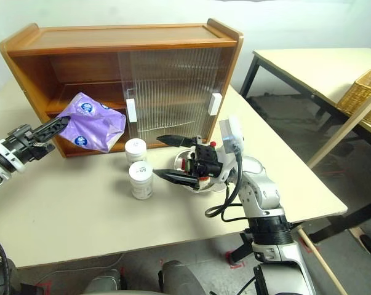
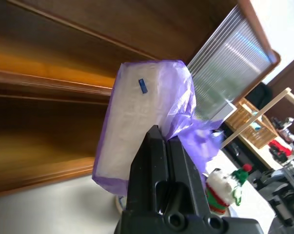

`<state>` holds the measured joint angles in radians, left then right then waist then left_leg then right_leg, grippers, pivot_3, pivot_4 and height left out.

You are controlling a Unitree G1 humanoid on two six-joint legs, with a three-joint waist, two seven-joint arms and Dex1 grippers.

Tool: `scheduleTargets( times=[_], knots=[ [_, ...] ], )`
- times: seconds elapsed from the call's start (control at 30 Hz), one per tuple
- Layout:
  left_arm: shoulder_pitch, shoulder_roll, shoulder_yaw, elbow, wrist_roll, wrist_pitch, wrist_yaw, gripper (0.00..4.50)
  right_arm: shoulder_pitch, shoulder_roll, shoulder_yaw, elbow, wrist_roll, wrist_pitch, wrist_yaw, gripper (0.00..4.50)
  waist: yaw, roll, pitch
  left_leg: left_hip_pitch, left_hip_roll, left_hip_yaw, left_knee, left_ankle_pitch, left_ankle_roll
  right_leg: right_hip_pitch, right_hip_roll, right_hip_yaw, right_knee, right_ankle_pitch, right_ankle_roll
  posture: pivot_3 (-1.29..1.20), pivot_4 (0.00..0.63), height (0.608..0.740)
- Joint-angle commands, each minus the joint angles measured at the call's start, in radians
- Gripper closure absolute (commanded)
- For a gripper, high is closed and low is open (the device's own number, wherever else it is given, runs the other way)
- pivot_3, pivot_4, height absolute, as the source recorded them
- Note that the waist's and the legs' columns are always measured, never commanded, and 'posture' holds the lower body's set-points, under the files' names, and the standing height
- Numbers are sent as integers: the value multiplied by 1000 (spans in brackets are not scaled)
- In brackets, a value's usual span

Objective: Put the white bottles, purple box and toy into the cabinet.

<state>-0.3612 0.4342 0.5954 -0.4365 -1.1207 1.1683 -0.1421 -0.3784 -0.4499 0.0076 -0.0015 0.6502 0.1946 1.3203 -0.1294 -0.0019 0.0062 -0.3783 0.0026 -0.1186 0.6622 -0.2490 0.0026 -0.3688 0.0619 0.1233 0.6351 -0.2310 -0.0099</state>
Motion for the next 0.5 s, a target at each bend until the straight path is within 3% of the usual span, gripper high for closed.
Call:
scheduleTargets(
  times=[0.03,0.27,0.5],
  knots=[
    [-46,-24,-53,19,22,-72,35,4472,-3,5,5,-2,-10,-4,1,0,6,-1,1,1,0,0,0,0,0,1,0,0,0,0,1,-175,0,740],
    [-153,-71,-81,128,145,-290,88,4472,16,15,2,-20,-9,-1,-21,0,13,-3,2,7,0,-1,1,1,0,8,1,0,0,-4,7,-198,0,740],
    [-232,-69,-100,247,182,-363,90,4472,27,22,-3,-29,-5,-5,-40,0,10,-3,2,6,0,-1,1,-1,-2,8,9,2,-1,-4,7,-210,0,740]
  ],
)
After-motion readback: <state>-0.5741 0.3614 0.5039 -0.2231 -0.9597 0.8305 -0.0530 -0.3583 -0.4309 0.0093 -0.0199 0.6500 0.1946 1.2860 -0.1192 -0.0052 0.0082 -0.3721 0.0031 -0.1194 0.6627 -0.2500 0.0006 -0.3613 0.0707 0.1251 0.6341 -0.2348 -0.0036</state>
